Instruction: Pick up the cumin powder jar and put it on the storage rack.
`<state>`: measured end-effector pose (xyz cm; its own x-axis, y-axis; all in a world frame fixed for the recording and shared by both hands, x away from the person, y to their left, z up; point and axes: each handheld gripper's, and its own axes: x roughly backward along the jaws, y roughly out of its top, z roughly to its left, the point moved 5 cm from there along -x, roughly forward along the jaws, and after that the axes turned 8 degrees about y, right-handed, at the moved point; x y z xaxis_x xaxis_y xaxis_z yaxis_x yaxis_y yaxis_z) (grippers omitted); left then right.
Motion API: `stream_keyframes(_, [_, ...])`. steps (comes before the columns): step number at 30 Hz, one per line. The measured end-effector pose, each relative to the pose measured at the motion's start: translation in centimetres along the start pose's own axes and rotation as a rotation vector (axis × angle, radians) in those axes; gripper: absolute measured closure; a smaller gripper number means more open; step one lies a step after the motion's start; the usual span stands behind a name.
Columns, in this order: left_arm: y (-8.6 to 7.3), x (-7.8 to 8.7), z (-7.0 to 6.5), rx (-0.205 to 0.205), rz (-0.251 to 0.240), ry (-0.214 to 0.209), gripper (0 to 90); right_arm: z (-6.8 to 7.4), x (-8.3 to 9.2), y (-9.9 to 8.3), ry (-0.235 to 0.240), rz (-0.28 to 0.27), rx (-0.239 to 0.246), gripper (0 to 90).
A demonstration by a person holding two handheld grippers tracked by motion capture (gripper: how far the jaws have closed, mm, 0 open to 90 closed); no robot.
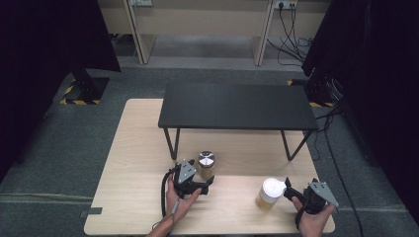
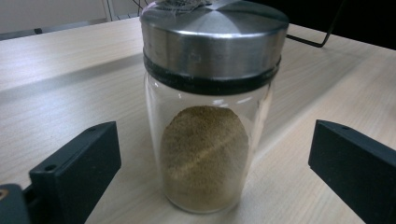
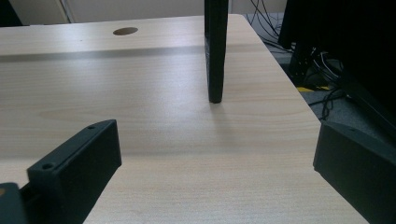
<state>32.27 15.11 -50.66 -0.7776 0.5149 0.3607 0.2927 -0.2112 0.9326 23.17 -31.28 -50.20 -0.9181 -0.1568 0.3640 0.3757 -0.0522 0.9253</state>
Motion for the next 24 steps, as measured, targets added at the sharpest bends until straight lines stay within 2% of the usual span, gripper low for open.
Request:
stream_keyframes(10, [0.8, -1.4, -0.6, 0.003, 0.021, 0.026, 6.7, -0.1, 0.0, 0.0, 0.0, -0.005, -0.004, 0.8])
stream_keyframes(20, [1.0, -1.7, -1.0, -0.017, 0.028, 0.049, 28.2, -0.1, 0.1, -0.1, 0.004, -0.006, -0.001, 0.8])
stream_keyframes(24, [1.0, -1.7, -1.0, -0.016, 0.028, 0.053, 30.0, -0.1, 0.1, -0.1, 0.005, -0.007, 0.001, 0.8])
